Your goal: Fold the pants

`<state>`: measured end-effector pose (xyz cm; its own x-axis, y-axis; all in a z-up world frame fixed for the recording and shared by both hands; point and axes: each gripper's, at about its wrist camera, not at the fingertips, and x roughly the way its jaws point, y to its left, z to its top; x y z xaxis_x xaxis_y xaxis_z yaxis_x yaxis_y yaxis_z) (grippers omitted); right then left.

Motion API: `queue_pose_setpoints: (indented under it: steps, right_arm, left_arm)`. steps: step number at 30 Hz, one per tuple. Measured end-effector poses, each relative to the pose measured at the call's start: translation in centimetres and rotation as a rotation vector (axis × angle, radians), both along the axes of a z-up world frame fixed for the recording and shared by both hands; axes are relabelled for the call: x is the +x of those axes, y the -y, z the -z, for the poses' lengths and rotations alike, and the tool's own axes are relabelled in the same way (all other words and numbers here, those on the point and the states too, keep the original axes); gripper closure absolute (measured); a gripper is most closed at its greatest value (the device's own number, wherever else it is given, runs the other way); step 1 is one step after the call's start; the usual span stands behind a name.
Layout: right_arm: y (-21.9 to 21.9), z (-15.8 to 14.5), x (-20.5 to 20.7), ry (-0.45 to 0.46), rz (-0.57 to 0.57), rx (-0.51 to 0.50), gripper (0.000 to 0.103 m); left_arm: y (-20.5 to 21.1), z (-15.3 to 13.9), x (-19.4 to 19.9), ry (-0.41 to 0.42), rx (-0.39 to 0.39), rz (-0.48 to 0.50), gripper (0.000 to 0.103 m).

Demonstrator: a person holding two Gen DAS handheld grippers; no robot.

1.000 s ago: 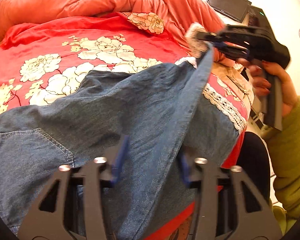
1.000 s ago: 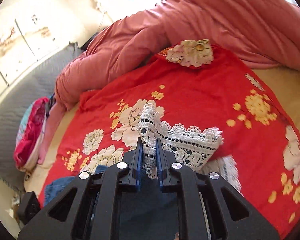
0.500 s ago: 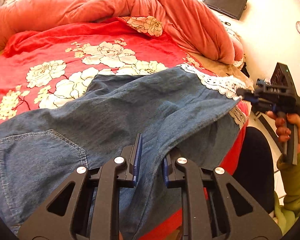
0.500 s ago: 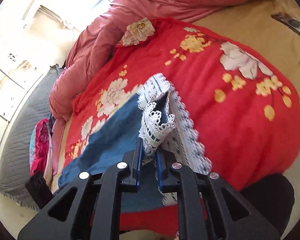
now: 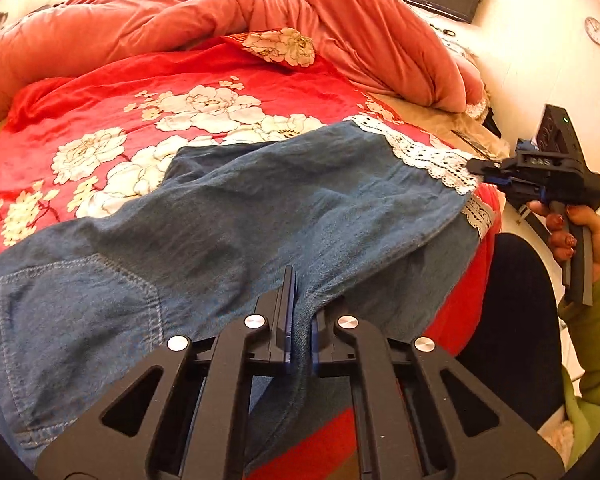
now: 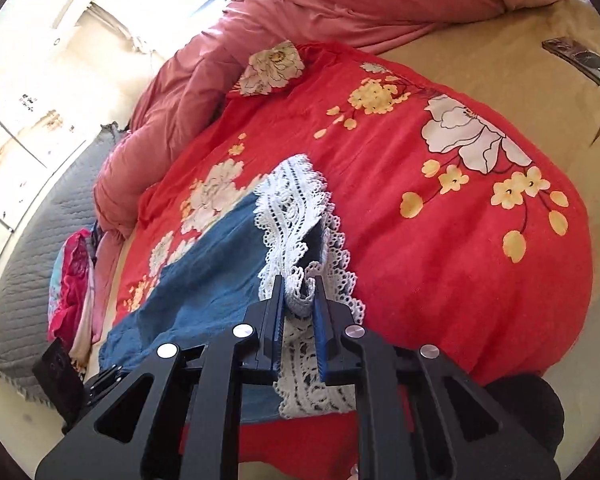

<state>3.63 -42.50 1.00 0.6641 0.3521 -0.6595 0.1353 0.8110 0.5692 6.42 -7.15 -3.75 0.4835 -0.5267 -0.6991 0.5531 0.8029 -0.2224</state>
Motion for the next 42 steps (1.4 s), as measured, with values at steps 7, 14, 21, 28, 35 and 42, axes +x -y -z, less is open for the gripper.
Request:
queue_pose_setpoints:
  steps: [7,14,21,28,35,42]
  right_arm:
    - [-0.8,-1.4,-3.0,-0.002,-0.054,-0.029,0.091]
    - [-0.4,1.2,-3.4,-0.081,-0.03,-0.058,0.091]
    - [-1.0,0.9,-3.9,-0.1,-0.035,-0.156,0.077]
    - [-3.4,-3.8,-4.7,0.053,-0.063,-0.336,0.057]
    - [-9.6,-3.8,-1.7,0.103,-0.31,-0.358,0.052]
    - [-13.2,-0.1,0.5,-0.007,-0.418,-0.41,0.045]
  left_arm:
    - [-2.1,-0.9,-1.3,0.002,-0.04,-0.016,0.102]
    - [-1.1,0.4,-2.2,-0.011,0.028,0.022,0.102]
    - [-0.7,1.4,-2.9,-0.008,0.095,0.024,0.102]
    - [-1.4,0.6,-4.1,-0.007,0.078,0.014,0.078]
    - [-6.4,-2.7,-5.6,0.018,0.0,-0.13,0.054]
    - [-14.8,-3.9,-5.2,-0.02,0.024,-0.441,0.012]
